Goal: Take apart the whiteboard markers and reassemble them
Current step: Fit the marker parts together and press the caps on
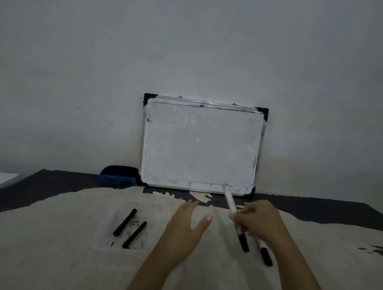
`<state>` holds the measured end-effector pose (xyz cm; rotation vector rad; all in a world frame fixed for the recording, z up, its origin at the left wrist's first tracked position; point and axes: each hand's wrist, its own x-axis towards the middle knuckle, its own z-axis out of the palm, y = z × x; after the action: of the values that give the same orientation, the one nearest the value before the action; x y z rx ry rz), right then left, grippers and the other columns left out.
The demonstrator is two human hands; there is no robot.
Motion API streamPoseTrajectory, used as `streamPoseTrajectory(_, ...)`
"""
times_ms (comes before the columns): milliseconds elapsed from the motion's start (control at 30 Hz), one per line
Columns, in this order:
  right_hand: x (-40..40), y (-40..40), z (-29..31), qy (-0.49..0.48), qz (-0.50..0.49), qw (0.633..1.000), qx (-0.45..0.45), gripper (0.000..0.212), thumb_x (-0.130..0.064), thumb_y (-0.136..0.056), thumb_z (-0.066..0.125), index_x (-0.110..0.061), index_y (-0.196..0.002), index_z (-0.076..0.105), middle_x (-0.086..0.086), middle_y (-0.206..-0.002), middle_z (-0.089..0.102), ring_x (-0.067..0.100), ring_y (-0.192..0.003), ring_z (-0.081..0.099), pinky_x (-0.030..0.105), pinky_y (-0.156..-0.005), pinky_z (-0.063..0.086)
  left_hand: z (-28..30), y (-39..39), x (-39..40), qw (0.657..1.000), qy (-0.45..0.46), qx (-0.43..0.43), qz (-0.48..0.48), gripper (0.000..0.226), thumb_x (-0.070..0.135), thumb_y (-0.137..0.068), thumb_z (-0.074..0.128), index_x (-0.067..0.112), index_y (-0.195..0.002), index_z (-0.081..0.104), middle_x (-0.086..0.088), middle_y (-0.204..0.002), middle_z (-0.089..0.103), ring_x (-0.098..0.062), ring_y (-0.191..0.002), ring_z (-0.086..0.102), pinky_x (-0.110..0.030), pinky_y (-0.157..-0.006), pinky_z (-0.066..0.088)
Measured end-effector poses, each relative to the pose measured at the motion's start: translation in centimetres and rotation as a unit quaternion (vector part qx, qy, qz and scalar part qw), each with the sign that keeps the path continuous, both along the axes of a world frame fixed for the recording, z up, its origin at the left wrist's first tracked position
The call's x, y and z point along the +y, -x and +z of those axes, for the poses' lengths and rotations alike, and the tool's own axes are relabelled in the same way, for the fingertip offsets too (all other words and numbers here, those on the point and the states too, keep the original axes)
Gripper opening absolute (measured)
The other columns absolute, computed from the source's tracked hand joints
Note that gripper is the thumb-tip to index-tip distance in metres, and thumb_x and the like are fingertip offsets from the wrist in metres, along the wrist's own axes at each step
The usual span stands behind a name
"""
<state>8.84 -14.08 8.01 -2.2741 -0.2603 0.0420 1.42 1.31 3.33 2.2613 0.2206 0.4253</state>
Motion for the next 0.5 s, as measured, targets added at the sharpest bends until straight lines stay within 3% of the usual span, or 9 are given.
streamPoseTrajectory(100, -0.3, -0.9, -2.1, 0.162, -0.098, 0.981, -0.034, 0.016, -0.020, -0.076, 0.069, -0.009, -0.070, 0.060, 0.005, -0.073, 0.062, 0.018, -0.065, 0.059, 0.023, -0.044, 0.035, -2.4, -0.3, -0.8, 0.991, -0.114, 0.064, 0.024, 0.070, 0.059, -0.088, 0.028, 0.021, -0.146, 0.015, 0.001, -0.158, 0.001, -0.015, -0.145, -0.005, -0.035, -0.118, 0.003)
streamPoseTrajectory(200, 0.1, -0.9, -3.5, 0.200, -0.119, 0.971, -0.046, 0.032, -0.016, -0.080, 0.063, -0.017, -0.061, 0.037, -0.001, -0.066, 0.045, 0.017, -0.066, 0.052, 0.023, -0.052, 0.037, -3.9, -0.5, -0.7, 0.982, -0.167, 0.087, 0.026, 0.105, 0.080, -0.063, -0.008, 0.018, -0.147, 0.007, -0.003, -0.158, -0.007, -0.018, -0.144, -0.014, -0.036, -0.117, -0.007)
streamPoseTrajectory(267, 0.4, -1.0, -4.0, 0.208, -0.129, 0.968, -0.050, 0.031, -0.015, -0.082, 0.061, -0.017, -0.064, 0.037, -0.003, -0.067, 0.041, 0.014, -0.065, 0.049, 0.023, -0.055, 0.038, -4.5, -0.7, 0.0, 0.973, -0.203, 0.104, 0.030, 0.122, 0.083, -0.048, -0.023, 0.016, -0.147, 0.005, -0.004, -0.158, -0.006, -0.019, -0.144, -0.014, -0.037, -0.117, -0.007)
streamPoseTrajectory(367, 0.6, -0.8, -4.3, 0.214, -0.132, 0.966, -0.057, 0.008, -0.017, -0.085, 0.060, -0.015, -0.088, 0.053, 0.000, -0.080, 0.048, 0.015, -0.072, 0.051, 0.023, -0.062, 0.041, -5.0, -0.7, 0.4, 0.968, -0.213, 0.132, 0.027, 0.077, 0.062, -0.088, 0.012, 0.012, -0.146, 0.007, -0.007, -0.158, -0.001, -0.020, -0.145, -0.010, -0.037, -0.119, -0.005)
streamPoseTrajectory(500, 0.6, -0.8, -4.8, 0.234, -0.160, 0.955, -0.082, 0.030, -0.028, -0.084, 0.062, -0.013, -0.109, 0.055, 0.007, -0.107, 0.056, 0.020, -0.098, 0.055, 0.026, -0.076, 0.046, -5.0, -0.6, 0.4, 0.965, -0.223, 0.133, 0.014, 0.065, 0.049, -0.094, 0.021, 0.012, -0.146, 0.010, -0.007, -0.158, 0.003, -0.020, -0.145, -0.007, -0.037, -0.120, -0.005)
